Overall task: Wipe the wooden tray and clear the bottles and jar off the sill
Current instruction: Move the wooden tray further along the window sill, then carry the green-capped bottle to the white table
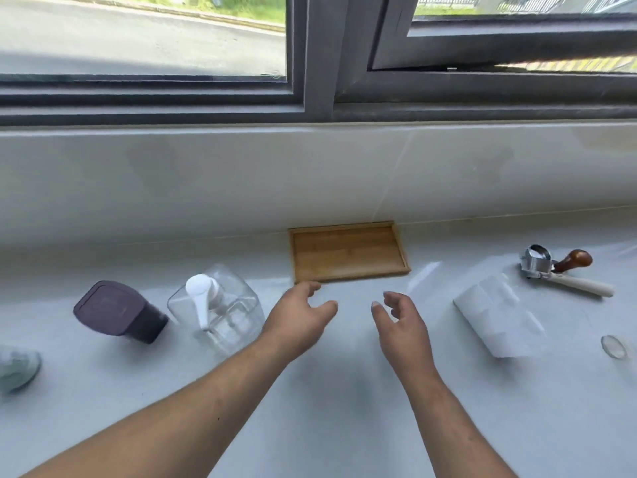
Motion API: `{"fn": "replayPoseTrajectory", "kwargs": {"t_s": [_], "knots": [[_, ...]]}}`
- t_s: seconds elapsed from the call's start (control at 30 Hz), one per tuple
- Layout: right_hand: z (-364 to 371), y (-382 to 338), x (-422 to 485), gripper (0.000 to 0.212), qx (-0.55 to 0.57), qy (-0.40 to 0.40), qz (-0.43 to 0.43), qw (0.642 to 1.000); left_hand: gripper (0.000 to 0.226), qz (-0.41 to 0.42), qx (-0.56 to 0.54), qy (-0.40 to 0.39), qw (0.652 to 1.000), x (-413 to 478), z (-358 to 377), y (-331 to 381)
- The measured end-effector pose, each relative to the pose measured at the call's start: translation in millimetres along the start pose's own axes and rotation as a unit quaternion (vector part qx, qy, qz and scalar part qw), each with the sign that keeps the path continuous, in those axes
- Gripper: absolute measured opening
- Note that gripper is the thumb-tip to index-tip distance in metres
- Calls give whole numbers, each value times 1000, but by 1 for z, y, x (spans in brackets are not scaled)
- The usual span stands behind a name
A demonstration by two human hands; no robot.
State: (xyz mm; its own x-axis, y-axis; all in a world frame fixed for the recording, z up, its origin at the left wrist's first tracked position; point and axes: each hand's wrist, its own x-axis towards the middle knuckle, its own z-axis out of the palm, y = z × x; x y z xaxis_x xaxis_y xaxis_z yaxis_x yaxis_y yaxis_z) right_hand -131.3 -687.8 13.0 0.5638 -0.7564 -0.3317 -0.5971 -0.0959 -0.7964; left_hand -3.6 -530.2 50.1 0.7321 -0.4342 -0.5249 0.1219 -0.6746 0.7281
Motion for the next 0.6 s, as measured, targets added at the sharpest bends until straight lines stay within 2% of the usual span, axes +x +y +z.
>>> {"fn": "replayPoseTrajectory", "kwargs": {"t_s": [0.17,0.27,0.4,0.6], "knots": [[23,7,-78,37,-20,-12,6,1000,57,6,-20,-51,998,-73,-17,-56],[49,1,-125,39,-30,-20,-7,999,54,2,-25,-42,999,-107,-48,-101],[98,-14,-191,36,-39,-39,-31,998,47,0,-18,18,1000,-147,-114,-166],[198,-57,-294,35,-36,-110,-63,991,55,-5,20,145,989,-215,-246,-255]]}}
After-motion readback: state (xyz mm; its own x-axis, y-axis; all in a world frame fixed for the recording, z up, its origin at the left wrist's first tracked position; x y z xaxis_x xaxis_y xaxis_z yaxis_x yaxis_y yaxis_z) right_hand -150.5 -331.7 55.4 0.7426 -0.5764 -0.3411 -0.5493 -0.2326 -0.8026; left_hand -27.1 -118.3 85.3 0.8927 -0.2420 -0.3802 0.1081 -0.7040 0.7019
